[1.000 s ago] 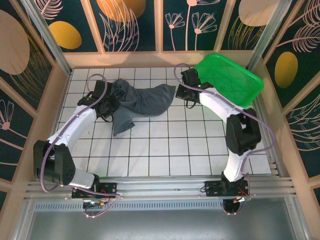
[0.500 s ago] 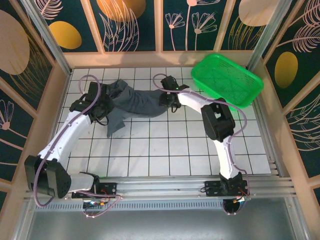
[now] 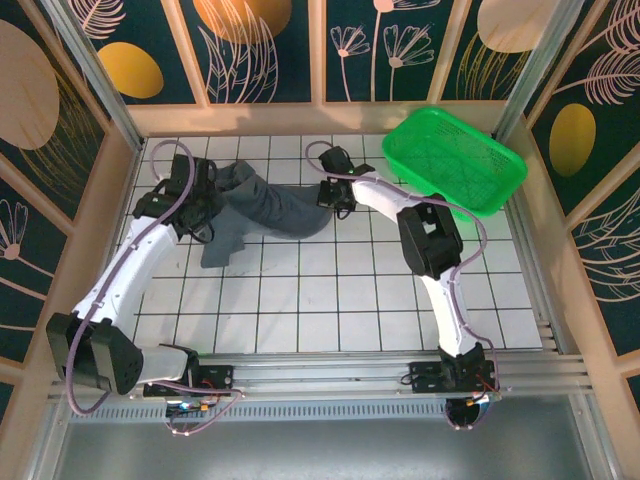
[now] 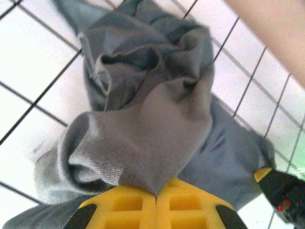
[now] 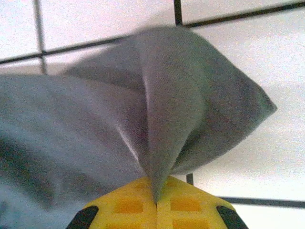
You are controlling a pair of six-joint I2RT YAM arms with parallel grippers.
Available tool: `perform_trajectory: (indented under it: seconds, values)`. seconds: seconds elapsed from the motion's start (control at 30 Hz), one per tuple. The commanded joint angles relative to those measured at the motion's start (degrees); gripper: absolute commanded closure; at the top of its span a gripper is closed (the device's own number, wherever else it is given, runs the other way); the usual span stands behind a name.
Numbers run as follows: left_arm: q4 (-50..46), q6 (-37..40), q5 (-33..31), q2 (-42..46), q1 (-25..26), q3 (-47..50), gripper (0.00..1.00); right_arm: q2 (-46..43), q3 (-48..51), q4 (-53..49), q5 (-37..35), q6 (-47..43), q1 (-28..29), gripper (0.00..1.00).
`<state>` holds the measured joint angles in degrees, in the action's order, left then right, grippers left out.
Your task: Fold and stack the t-shirts
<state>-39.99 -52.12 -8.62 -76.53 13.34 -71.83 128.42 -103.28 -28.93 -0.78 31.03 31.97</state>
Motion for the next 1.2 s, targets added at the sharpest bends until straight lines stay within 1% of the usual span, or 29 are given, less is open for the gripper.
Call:
perform_trajectory:
  seconds: [0.0,0.13,0.3,0.43,0.53,0.6,0.8,0.97,1.07,1.17]
  values:
    - [1.1,1.6,-1.7,-1.1,-1.1,-7.0,1.00,-11.5,-0.6,3.5,-0.8,1.2,-3.0,1.00]
    - [1.7,4.3,-0.8,-3.9,-1.6,-17.0,1.00,-17.7,-3.2,6.1,-0.5,-0.5,-4.8,1.00]
    - [2.0,7.6,-2.6,-5.3,-1.7,-28.3,1.00,-23.3,-8.8,9.0,-0.6,-3.7,-6.2,1.00]
    - [4.3,10.6,-3.7,-3.0,-1.8,-32.2,0.99,-26.8,-12.3,9.9,-1.3,-5.6,-6.4,1.00]
    - [7.9,12.3,-3.9,0.6,-1.8,-31.4,0.96,-31.3,-11.6,11.2,-1.7,-6.2,-6.3,1.00]
    - [11.2,13.5,-3.4,3.9,-1.8,-29.4,0.95,-35.5,-9.0,12.9,-2.1,-6.5,-6.3,1.00]
    - [21.9,15.0,-2.4,13.8,-1.8,-21.4,0.94,-51.3,5.7,21.6,-3.0,-6.9,-6.0,1.00]
    - [33.9,15.2,-4.6,22.1,-1.8,-14.4,0.93,-60.9,13.4,26.2,-3.0,-7.4,-6.0,1.00]
    - [37.4,15.4,-5.6,23.1,-1.7,-14.9,0.94,-63.3,14.4,27.0,-3.2,-7.8,-6.0,1.00]
    - [35.8,14.5,-5.9,20.0,-1.7,-19.3,0.94,-62.5,13.0,27.1,-3.6,-8.2,-6.0,1.00]
